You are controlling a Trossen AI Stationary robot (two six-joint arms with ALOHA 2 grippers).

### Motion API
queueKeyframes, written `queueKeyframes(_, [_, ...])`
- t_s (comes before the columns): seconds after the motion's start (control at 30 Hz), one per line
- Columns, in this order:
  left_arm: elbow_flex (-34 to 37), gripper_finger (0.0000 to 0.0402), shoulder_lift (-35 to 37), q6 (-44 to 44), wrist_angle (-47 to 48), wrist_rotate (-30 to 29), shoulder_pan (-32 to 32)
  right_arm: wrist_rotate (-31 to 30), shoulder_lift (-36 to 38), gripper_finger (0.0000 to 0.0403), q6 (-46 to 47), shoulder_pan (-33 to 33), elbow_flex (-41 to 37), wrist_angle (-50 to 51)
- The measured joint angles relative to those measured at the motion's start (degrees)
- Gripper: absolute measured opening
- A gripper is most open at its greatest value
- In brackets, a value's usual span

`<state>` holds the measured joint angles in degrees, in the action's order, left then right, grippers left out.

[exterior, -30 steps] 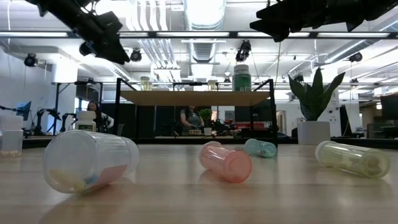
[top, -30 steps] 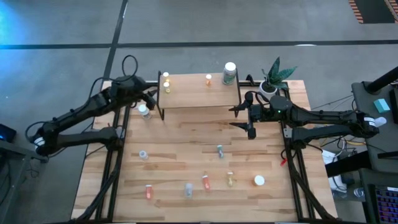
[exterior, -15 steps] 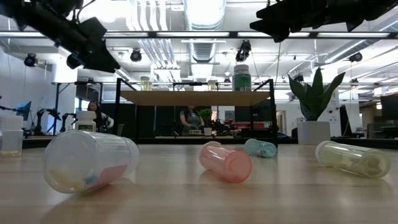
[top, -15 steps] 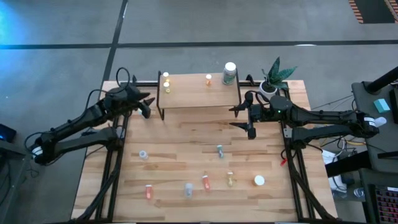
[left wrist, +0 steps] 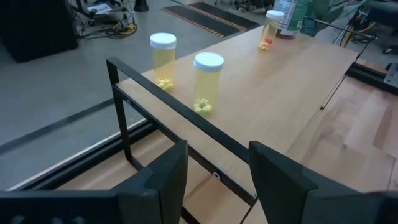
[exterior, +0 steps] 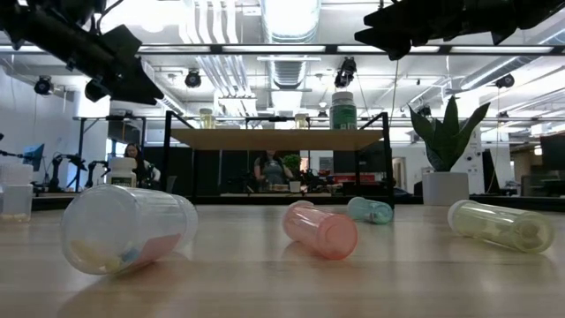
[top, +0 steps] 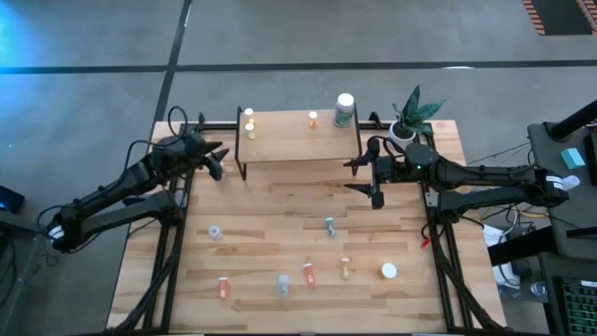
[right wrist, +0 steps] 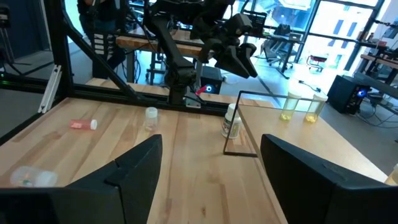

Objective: Pick and place medicine bottles onto shelf by color
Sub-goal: Put the transparent medicine bottle on the shelf

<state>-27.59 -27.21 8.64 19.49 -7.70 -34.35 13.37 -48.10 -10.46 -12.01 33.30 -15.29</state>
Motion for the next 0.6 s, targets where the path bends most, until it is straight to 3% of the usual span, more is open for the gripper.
queueKeyframes(0.6, [0.0,0.0154,-2.4,-0.4,0.0,0.0,0.0,0.0,0.0,0.0263,0.0,0.0,0.0,0.0])
